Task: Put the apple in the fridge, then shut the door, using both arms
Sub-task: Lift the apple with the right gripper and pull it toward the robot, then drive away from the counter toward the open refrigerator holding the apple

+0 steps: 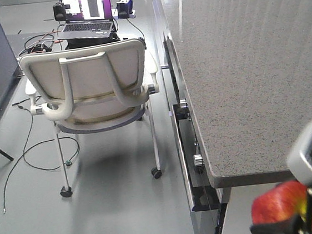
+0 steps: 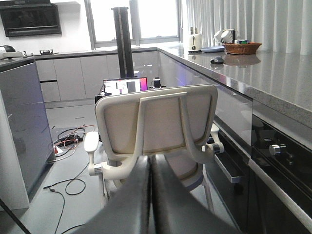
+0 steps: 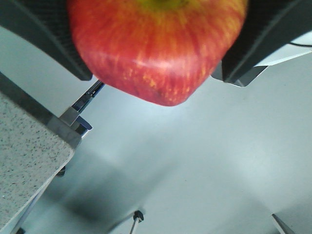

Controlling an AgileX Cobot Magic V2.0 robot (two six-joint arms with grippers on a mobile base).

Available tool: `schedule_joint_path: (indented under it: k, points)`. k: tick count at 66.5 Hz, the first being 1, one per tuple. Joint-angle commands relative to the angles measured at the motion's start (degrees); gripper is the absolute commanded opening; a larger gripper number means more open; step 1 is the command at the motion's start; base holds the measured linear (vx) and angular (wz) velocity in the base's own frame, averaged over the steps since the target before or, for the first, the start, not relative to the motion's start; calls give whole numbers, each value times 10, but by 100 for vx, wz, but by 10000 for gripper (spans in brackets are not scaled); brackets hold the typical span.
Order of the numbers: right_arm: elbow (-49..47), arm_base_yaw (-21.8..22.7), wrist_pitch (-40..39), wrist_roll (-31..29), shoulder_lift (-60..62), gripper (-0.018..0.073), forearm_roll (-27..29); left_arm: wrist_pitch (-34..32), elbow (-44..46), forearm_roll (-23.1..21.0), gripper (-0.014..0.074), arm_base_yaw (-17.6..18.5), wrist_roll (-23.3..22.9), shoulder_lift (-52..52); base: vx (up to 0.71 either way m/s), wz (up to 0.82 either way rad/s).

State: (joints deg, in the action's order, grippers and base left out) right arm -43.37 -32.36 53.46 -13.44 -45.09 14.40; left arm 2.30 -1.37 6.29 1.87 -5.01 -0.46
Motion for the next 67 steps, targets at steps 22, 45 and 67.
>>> schedule_joint_path:
  k: [22,45,67]
  points:
    - [14,-1,-29,-14,79,150,14,-44,-15,-5,-6,-2,-5,-4,0,0]
    - [14,-1,-29,-14,79,150,14,-44,-15,-5,-6,-2,-5,-4,0,0]
    - [14,-1,-30,-14,79,150,14,-44,-15,-5,-6,-2,-5,-4,0,0]
